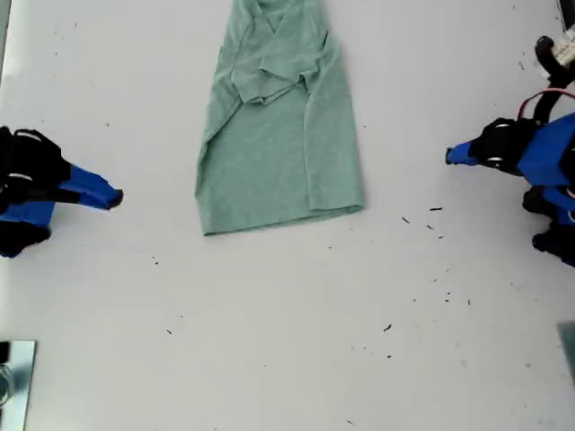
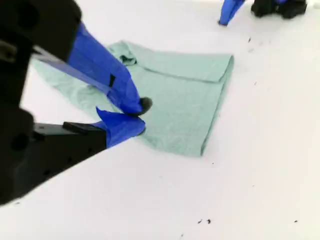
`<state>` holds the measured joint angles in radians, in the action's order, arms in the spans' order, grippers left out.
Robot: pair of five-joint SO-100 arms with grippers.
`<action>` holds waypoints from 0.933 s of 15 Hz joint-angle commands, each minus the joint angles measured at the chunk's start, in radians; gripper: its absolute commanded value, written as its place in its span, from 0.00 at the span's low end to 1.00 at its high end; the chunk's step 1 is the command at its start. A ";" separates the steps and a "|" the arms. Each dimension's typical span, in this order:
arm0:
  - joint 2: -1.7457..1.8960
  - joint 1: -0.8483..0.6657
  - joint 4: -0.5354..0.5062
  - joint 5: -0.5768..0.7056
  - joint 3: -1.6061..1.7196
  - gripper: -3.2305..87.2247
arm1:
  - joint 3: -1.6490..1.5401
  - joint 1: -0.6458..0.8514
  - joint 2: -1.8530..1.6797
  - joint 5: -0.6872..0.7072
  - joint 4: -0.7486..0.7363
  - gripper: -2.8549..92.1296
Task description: Fold t shirt
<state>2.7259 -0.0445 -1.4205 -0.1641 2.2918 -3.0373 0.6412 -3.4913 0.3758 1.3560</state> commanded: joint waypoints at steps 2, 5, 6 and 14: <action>-0.489 -0.037 -0.166 0.172 -0.627 0.44 | -0.064 -0.015 -0.014 -0.020 -0.011 0.06; -0.657 -0.091 -0.163 0.225 -0.614 0.45 | -0.064 -0.040 -0.014 -0.035 -0.011 0.06; -0.693 -0.114 -0.156 0.235 -0.586 0.46 | -0.064 -0.044 -0.014 -0.040 -0.011 0.06; -1.012 -0.275 0.190 0.328 -0.256 0.39 | -0.054 -0.077 -0.014 -0.052 0.002 0.06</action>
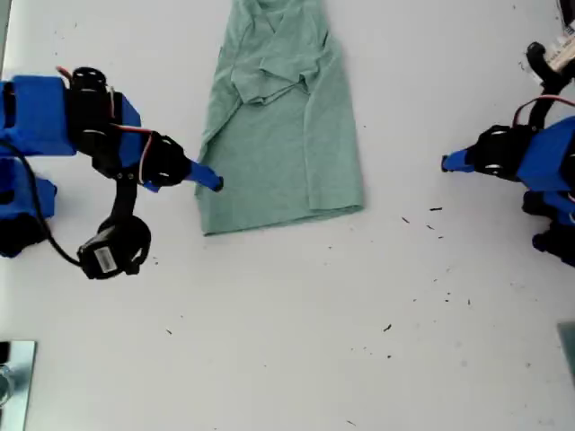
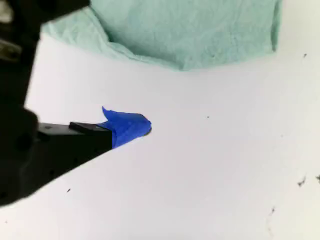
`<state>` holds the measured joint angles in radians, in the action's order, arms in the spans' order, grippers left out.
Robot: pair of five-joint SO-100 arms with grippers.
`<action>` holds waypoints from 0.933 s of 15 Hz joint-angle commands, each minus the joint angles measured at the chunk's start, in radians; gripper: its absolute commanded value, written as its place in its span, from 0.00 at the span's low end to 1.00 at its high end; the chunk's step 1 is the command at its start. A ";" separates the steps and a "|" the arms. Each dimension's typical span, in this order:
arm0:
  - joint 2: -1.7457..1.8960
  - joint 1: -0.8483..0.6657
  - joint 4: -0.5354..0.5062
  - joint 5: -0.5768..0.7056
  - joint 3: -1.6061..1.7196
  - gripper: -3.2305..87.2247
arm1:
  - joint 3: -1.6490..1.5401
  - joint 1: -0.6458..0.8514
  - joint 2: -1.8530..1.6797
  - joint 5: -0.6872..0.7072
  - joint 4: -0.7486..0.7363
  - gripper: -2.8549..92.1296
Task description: Fold t shirt
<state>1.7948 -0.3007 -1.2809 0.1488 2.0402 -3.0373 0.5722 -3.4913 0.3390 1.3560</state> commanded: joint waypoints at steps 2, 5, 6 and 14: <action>-0.291 -0.043 0.138 0.008 -0.012 0.10 | -0.048 -0.017 -0.014 -0.021 0.006 0.06; -0.411 -0.015 0.183 0.020 -0.077 0.03 | -0.046 -0.037 -0.014 -0.032 0.026 0.06; -0.356 0.006 0.167 0.005 -0.095 0.03 | -0.043 -0.038 -0.014 -0.034 0.029 0.06; -0.110 0.003 -0.291 -0.015 -0.707 0.03 | -0.026 -0.048 -0.015 -0.037 0.034 0.06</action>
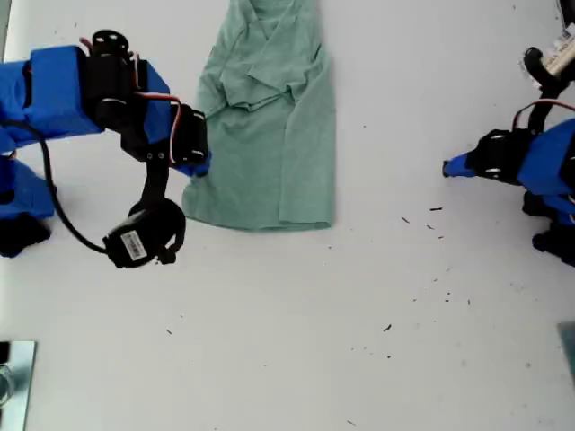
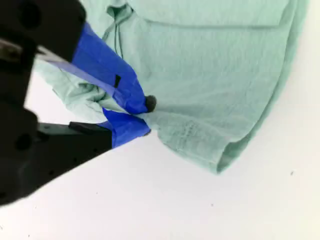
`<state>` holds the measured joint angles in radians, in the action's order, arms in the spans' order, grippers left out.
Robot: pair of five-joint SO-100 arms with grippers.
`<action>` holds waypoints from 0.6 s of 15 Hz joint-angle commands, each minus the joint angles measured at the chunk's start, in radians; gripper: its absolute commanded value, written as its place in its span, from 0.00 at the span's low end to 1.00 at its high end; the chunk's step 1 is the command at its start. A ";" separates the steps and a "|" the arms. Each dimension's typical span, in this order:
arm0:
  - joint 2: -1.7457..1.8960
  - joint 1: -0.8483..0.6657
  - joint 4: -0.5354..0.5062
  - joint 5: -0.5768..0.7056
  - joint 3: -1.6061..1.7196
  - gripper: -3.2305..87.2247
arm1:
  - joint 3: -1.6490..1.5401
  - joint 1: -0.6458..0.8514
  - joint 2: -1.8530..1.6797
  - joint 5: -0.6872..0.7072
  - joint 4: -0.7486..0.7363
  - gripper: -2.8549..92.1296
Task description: Fold t shirt
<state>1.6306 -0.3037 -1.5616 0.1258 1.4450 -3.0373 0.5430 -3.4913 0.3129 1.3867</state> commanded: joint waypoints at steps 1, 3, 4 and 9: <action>0.040 0.015 -0.011 0.005 -0.163 0.03 | -0.025 -0.025 -0.015 -0.015 0.006 0.06; 0.008 0.029 -0.011 -0.002 -0.215 0.03 | -0.021 -0.031 -0.015 -0.018 0.008 0.06; -0.005 0.034 -0.011 -0.002 -0.233 0.03 | -0.020 -0.034 -0.015 -0.020 0.009 0.06; -0.307 0.040 0.035 0.058 -0.540 0.03 | -0.020 -0.060 -0.015 -0.049 0.009 0.06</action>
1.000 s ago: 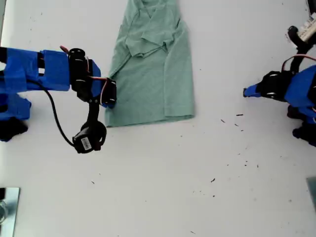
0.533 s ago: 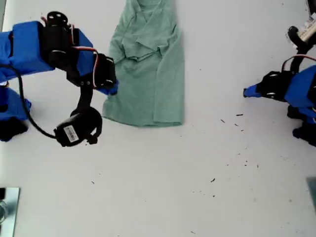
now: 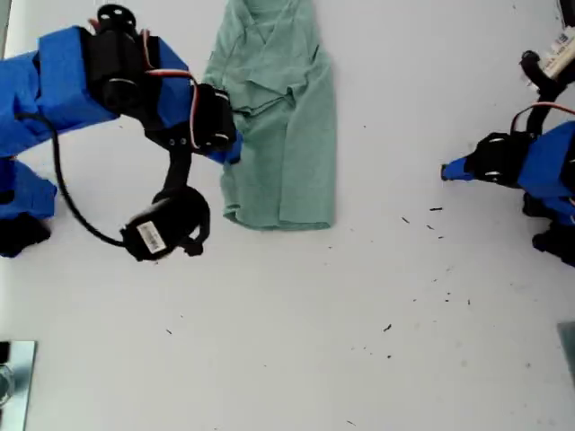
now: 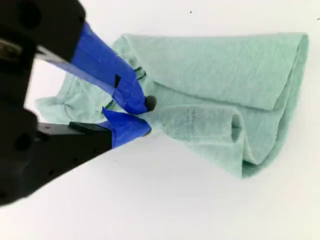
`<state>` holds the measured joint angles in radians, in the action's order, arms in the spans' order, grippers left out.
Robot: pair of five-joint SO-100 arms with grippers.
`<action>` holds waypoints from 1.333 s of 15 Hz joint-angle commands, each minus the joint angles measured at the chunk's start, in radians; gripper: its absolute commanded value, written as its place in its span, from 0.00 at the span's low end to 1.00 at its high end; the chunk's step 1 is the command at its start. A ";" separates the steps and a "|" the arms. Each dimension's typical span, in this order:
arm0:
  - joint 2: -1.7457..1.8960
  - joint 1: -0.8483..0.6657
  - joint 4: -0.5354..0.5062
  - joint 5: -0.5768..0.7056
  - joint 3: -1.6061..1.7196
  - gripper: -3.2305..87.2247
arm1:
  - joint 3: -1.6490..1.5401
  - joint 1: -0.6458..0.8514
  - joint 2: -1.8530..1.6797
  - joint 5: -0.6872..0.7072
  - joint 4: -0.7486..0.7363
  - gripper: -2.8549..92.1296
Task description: Fold t shirt
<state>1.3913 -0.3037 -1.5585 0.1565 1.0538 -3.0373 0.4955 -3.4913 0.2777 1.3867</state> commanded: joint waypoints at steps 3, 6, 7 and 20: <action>-0.354 0.041 0.270 0.153 -0.206 0.05 | -0.020 -0.032 -0.015 -0.031 0.011 0.06; -0.477 0.114 0.327 0.278 -0.207 0.42 | -0.034 -0.038 -0.015 -0.037 0.009 0.06; -0.370 0.127 0.282 0.270 -0.202 0.42 | -0.035 -0.035 -0.015 -0.035 0.009 0.06; 1.494 0.107 0.535 -0.278 1.810 0.03 | -0.034 -0.020 -0.015 0.029 0.014 0.05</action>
<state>2.6584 -0.2393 -1.0830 -0.0675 2.7566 -3.0373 0.4679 -3.4929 0.2899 1.3867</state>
